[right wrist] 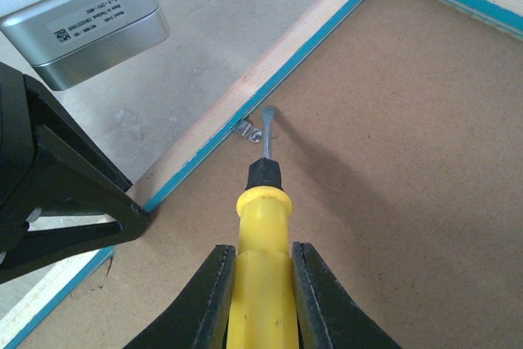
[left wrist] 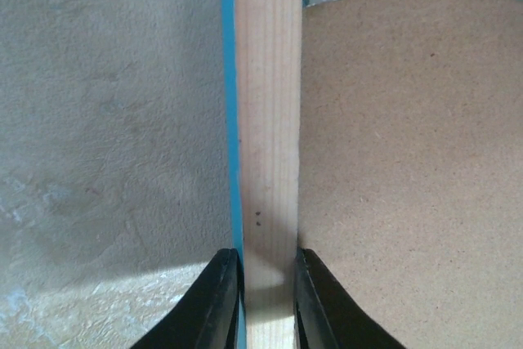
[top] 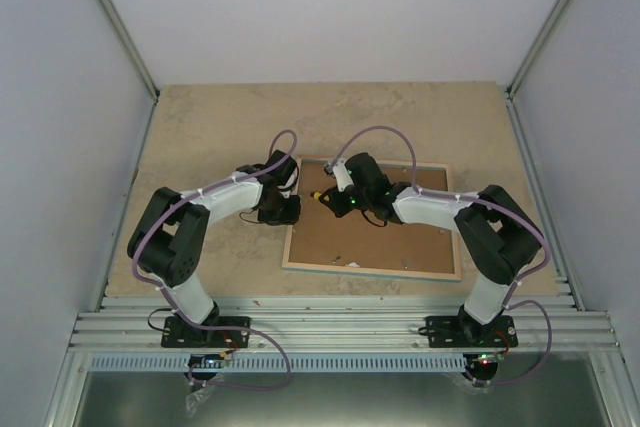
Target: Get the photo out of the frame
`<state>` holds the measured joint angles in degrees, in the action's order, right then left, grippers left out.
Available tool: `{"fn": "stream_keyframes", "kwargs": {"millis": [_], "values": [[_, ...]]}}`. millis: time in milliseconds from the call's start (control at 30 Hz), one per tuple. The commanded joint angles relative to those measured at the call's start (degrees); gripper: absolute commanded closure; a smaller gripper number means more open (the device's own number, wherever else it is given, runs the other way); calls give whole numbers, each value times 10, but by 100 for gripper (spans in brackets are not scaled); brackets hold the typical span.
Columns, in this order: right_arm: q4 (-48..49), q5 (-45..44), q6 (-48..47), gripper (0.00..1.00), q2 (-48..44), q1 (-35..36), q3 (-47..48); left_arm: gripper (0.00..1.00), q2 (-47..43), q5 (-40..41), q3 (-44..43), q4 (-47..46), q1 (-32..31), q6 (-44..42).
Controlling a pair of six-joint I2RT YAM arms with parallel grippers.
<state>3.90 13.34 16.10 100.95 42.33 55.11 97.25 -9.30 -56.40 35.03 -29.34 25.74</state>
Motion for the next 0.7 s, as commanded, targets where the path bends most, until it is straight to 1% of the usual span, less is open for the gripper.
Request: {"fn": "stream_keyframes", "kwargs": {"millis": [0, 233, 533, 667], "values": [[-6, 15, -10, 99, 12, 6, 15, 83, 4, 2, -1, -2, -1, -2], [-20, 21, -16, 100, 17, 12, 18, 87, 1, 1, 1, -2, -2, -2], [-34, 20, -23, 100, 10, 21, 16, 89, -1, 3, 4, -5, -2, -1], [-57, 17, -29, 99, 7, 25, 17, 89, 0, 1, 5, -6, -1, -1]]}}
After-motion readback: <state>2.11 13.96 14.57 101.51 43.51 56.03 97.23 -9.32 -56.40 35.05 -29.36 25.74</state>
